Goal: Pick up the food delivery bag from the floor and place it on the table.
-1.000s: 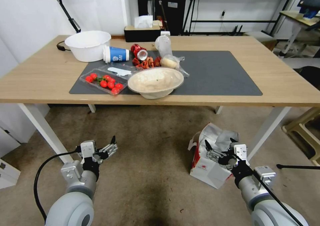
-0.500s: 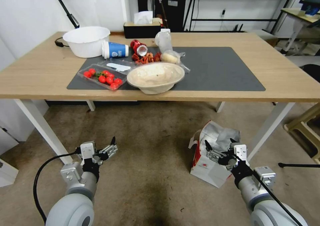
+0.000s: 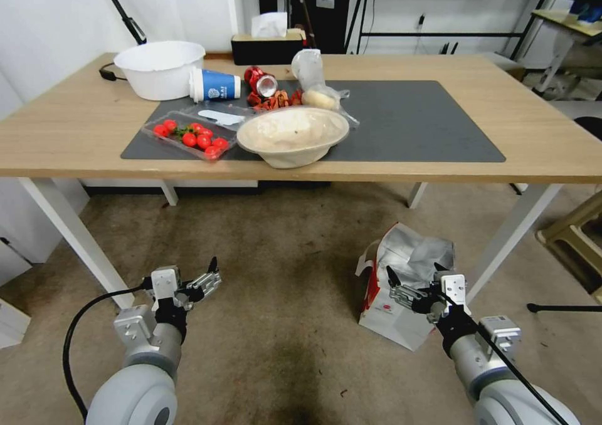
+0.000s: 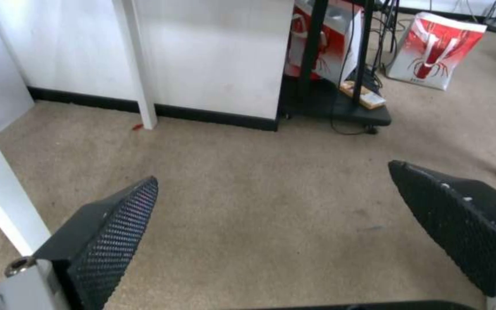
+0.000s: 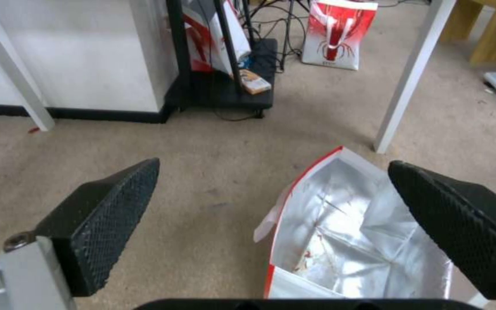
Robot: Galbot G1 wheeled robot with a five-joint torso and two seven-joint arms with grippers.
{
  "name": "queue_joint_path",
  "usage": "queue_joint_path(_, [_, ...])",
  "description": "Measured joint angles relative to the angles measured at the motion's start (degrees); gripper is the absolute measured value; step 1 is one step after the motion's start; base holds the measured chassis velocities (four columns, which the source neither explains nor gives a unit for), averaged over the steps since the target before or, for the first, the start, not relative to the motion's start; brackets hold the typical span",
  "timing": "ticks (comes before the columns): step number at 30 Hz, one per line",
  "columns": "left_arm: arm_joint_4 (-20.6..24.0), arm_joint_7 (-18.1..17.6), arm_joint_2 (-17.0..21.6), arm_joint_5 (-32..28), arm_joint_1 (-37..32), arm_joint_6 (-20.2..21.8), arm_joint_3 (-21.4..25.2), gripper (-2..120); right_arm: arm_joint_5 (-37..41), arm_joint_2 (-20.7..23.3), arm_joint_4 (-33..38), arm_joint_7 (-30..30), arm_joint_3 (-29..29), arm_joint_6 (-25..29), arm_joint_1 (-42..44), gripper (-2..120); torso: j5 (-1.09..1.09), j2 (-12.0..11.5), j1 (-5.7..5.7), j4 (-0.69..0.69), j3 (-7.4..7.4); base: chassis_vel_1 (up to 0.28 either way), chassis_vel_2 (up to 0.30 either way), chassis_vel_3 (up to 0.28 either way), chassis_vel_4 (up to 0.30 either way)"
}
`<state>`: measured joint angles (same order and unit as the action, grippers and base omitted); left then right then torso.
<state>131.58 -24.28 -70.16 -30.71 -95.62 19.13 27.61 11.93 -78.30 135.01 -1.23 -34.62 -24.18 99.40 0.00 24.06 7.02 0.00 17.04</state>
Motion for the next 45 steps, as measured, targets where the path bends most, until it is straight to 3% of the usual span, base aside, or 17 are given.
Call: queue_joint_path(45, [-1.2,0.0,-0.2,0.0,0.2,-0.2,-0.3,100,-0.3,-0.6,-1.1,-0.2,0.2,-0.1,-1.6,100,0.00,-10.2,-3.11,0.00,-7.12,0.000,0.000,0.000,0.000])
